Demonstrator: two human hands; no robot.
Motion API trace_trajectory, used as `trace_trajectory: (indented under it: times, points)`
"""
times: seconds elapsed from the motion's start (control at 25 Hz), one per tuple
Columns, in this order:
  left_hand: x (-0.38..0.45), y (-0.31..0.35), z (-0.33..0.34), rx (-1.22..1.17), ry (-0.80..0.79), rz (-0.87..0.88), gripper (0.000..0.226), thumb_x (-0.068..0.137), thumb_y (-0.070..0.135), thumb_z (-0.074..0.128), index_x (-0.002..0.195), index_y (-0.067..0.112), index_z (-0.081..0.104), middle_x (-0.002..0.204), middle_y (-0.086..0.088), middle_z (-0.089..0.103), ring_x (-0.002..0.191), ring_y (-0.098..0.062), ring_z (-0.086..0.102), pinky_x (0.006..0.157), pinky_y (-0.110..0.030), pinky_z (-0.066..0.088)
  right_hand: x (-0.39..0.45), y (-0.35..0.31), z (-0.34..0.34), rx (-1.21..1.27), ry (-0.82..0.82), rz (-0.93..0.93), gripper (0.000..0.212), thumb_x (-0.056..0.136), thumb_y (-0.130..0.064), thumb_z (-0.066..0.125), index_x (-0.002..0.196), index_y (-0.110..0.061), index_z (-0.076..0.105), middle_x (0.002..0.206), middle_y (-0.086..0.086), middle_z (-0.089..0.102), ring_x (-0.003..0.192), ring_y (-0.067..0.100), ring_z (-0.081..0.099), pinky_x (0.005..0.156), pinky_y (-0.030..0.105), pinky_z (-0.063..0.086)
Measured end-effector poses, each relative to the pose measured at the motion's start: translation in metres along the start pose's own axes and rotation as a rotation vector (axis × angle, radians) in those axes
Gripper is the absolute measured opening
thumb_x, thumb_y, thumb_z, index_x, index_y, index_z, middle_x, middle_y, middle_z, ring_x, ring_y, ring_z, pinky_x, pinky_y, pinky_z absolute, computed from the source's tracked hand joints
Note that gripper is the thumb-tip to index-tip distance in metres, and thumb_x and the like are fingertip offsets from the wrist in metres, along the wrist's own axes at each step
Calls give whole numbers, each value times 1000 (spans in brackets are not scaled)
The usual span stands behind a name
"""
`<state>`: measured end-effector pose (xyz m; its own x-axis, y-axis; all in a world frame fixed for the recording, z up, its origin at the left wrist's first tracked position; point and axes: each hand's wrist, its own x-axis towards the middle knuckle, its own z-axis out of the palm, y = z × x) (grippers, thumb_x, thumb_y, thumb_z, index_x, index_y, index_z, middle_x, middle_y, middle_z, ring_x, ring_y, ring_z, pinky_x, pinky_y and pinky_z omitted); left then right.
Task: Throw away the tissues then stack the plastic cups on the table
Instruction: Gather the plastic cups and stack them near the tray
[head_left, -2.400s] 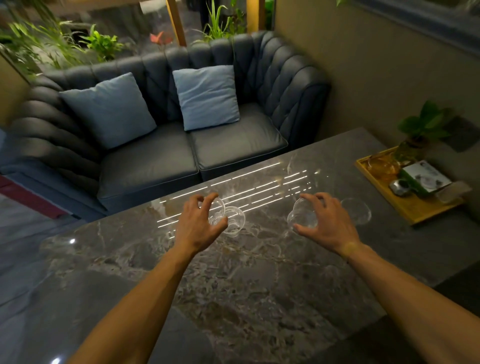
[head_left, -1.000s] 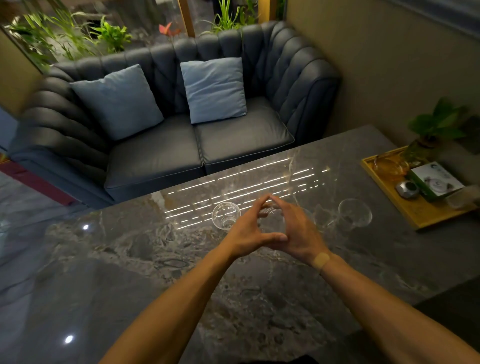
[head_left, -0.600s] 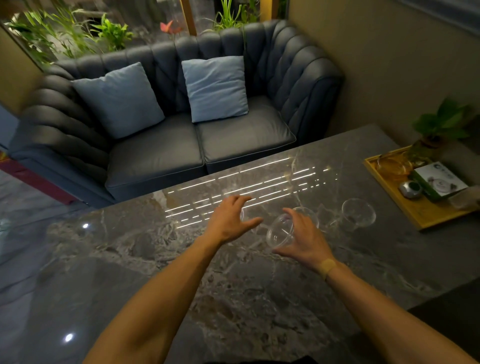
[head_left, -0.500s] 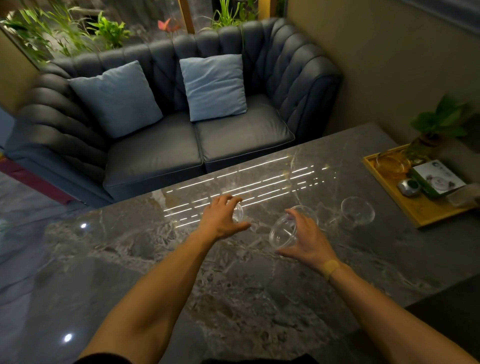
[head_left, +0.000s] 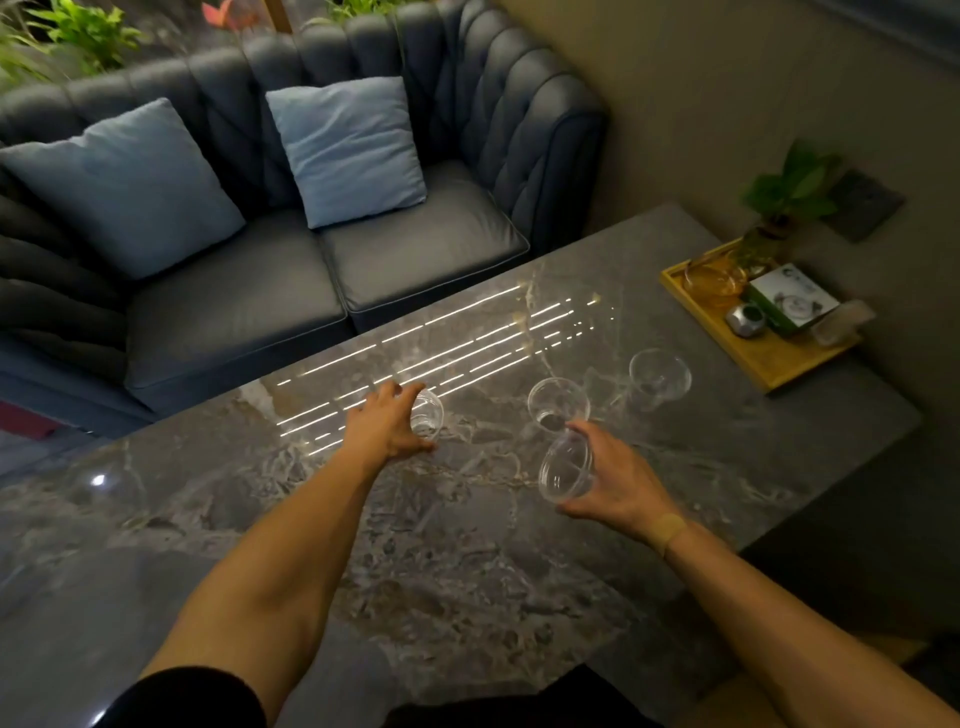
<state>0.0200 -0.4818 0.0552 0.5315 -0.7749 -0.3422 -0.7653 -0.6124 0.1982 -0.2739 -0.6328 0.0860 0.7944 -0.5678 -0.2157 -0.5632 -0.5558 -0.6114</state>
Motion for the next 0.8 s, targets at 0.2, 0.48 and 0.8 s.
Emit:
trace_trajectory:
  times: [0.2, 0.48, 0.8]
  points:
    - [8, 4, 5, -63, 16, -12, 96, 68, 50, 83, 145, 25, 30, 148, -10, 38, 126, -34, 47, 94, -52, 50, -19, 19, -3, 31, 36, 106, 99, 53, -40, 85, 137, -31, 33, 132, 0, 53, 117, 24, 49, 94, 38, 47]
    - [1, 13, 1, -229, 62, -33, 86, 75, 49, 77, 145, 33, 31, 148, -14, 33, 122, -36, 48, 95, -52, 50, -37, 37, -15, 65, 59, 152, 99, 57, -40, 83, 140, -34, 29, 134, -2, 49, 121, 22, 43, 97, 41, 45]
    - [-43, 90, -18, -869, 42, 171, 65, 70, 60, 69, 128, 40, 46, 126, -1, 48, 95, -19, 63, 68, -26, 55, -43, 46, -35, 96, 102, 84, 100, 56, -45, 83, 140, -39, 29, 133, -3, 49, 118, 21, 42, 99, 40, 43]
